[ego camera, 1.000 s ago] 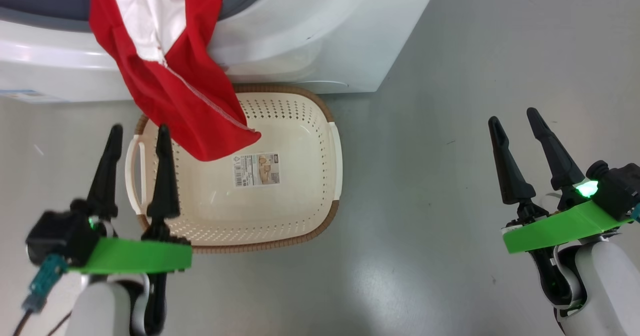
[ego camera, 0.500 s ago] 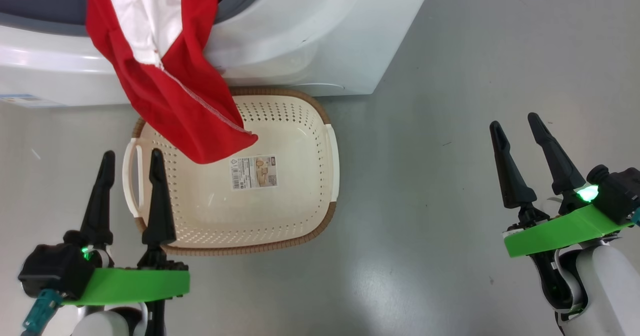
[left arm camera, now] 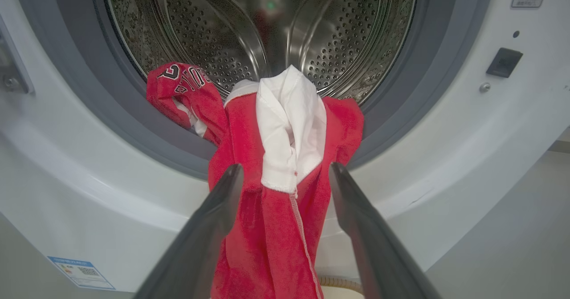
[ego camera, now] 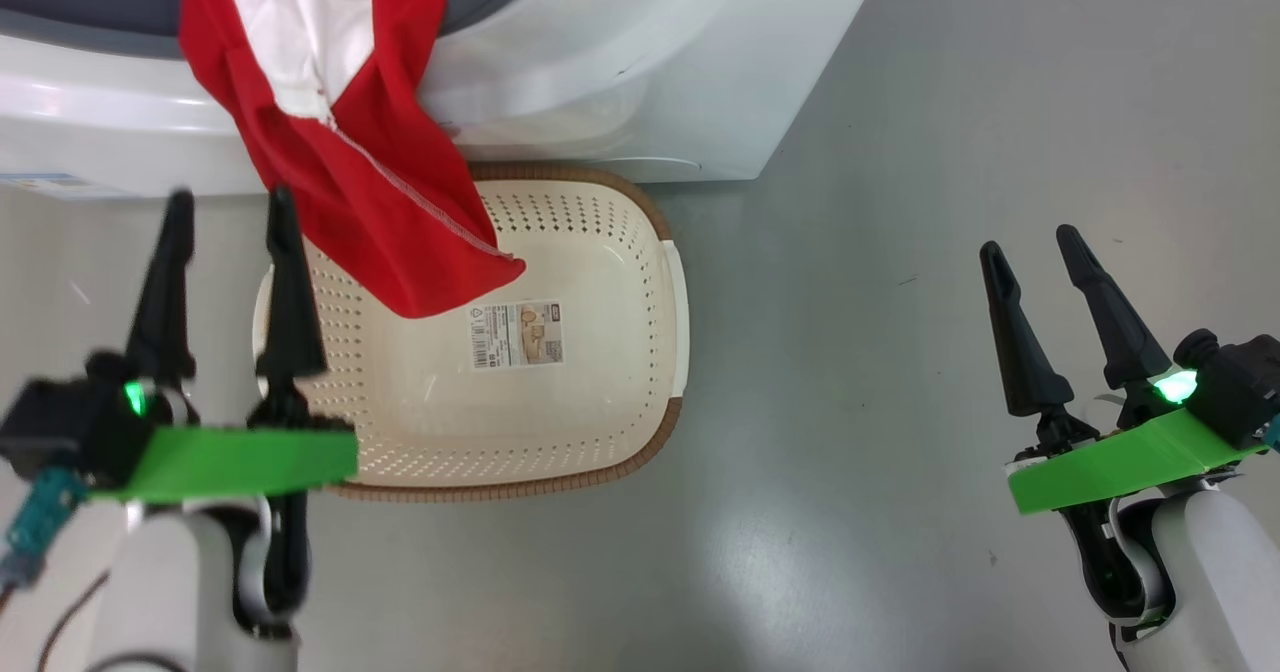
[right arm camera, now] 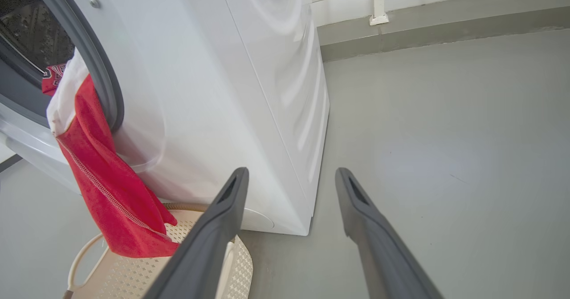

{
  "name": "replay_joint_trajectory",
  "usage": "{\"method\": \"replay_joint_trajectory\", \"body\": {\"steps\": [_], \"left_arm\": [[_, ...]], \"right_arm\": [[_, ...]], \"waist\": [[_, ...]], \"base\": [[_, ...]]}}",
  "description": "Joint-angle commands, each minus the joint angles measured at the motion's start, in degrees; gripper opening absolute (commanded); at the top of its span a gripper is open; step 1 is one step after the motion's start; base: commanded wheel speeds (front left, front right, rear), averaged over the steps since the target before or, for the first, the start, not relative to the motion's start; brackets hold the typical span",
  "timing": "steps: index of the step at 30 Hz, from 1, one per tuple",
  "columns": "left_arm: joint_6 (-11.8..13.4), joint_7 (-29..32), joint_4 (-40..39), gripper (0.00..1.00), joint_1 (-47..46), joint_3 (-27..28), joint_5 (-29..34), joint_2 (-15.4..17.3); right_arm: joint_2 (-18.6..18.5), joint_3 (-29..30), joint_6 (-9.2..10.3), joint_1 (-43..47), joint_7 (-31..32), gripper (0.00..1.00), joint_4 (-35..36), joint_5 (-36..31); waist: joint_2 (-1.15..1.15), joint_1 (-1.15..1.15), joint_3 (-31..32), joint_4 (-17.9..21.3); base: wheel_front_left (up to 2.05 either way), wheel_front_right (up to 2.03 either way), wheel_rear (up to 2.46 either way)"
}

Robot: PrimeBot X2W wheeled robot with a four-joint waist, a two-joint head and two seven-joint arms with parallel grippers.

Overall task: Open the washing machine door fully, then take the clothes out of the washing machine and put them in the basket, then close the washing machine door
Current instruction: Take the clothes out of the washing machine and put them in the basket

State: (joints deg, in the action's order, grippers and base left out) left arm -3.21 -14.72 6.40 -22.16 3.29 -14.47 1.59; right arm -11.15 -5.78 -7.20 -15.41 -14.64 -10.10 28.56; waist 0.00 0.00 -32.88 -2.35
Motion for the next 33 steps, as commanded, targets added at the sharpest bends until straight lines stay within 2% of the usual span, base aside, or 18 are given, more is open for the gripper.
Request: {"method": "replay_joint_trajectory", "body": {"steps": [1,9,22,28,33], "left_arm": [[-0.72,-0.28,-0.13,1.0,-1.81,2.13,0.55,1.29],[-2.73,-0.07,11.91,1.0,-14.94,1.0,0.34,3.0],[-4.09,6.17,36.14,1.0,-38.15,-3.97,-2.47,7.25],[-4.23,7.42,45.25,1.0,-44.73,-5.66,-4.17,8.16],[-4.25,7.59,50.02,1.0,-48.61,-9.39,-6.51,8.07]], "right_arm": [[-0.34,-1.17,-0.29,0.96,-0.36,1.0,1.1,0.04],[-0.63,-2.15,-0.29,0.4,-0.36,1.0,0.92,0.12],[-0.38,-2.55,-0.29,-0.59,-0.36,1.0,1.12,0.31],[-0.28,-2.44,-0.29,-1.19,-0.36,1.0,1.29,0.35],[-0.14,-2.47,-0.29,-1.62,-0.36,1.0,1.35,0.33]], "waist": [[0.0,0.0,-0.1,-0.11],[0.0,0.0,-0.15,-0.25],[0.0,0.0,-1.69,0.84],[0.0,0.0,-2.8,1.24],[0.0,0.0,-3.4,1.58]], "base": [[0.0,0.0,0.0],[0.0,0.0,0.0],[0.0,0.0,0.0],[0.0,0.0,0.0],[0.0,0.0,0.0]]}}
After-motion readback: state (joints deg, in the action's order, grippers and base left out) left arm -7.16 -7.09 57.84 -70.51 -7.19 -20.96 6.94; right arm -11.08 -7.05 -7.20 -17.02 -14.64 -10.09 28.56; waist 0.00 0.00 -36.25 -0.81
